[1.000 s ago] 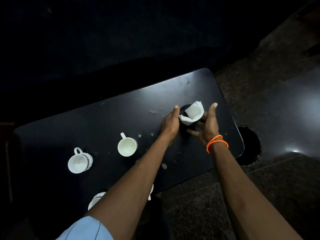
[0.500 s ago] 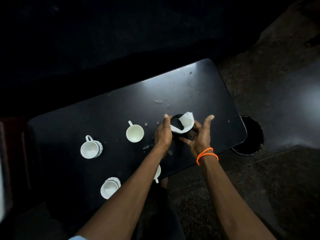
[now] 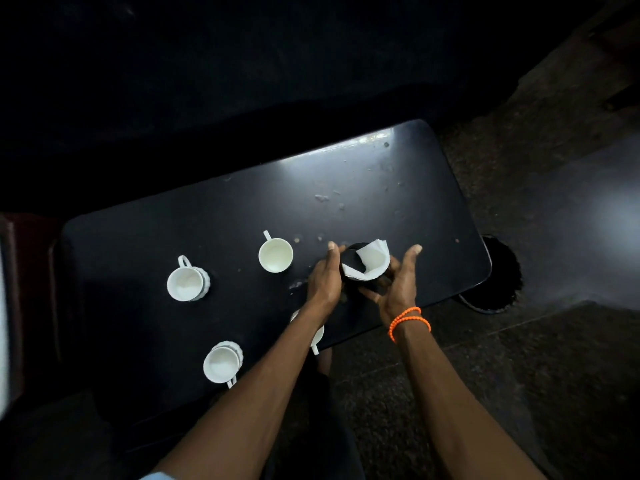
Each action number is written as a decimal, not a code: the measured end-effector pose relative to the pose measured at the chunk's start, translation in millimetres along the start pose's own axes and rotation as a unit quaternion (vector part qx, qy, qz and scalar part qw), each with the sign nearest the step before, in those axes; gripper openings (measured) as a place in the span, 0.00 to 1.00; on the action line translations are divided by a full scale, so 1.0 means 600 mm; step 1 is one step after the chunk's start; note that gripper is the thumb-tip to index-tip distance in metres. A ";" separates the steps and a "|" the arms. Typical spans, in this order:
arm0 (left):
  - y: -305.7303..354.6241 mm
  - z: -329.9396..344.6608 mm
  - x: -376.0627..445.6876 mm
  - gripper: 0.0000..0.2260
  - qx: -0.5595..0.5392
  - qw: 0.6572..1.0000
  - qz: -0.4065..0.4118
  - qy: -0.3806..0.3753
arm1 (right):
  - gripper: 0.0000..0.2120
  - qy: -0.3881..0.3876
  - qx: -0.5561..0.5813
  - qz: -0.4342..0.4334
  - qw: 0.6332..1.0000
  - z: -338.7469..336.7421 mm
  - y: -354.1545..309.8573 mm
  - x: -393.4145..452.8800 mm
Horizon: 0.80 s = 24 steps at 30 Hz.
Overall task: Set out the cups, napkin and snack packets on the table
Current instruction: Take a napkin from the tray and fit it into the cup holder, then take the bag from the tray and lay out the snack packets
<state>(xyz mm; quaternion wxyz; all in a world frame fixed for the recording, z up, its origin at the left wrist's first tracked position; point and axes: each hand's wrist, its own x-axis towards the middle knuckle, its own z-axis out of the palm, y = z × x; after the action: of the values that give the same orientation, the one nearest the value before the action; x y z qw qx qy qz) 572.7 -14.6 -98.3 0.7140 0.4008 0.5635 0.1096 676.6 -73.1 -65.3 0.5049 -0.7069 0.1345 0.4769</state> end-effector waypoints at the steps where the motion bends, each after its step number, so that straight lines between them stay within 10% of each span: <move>1: 0.001 -0.002 0.000 0.32 -0.003 1.000 -0.001 -0.003 | 0.45 0.003 -0.017 -0.004 1.000 -0.001 -0.001 -0.001; 10: 0.052 -0.042 -0.021 0.34 -0.035 0.996 0.068 0.047 | 0.45 0.103 -0.305 -0.237 0.917 0.042 -0.088 -0.025; 24: 0.128 -0.418 -0.107 0.27 -0.186 0.937 0.160 0.251 | 0.24 -0.148 -0.389 -0.411 0.811 0.445 -0.008 -0.175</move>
<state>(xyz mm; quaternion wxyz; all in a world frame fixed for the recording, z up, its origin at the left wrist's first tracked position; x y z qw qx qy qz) 349.8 109.2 -9.8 0.5843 0.3056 0.6222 0.4220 482.7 123.6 13.2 0.3507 -0.7544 -0.4417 0.3359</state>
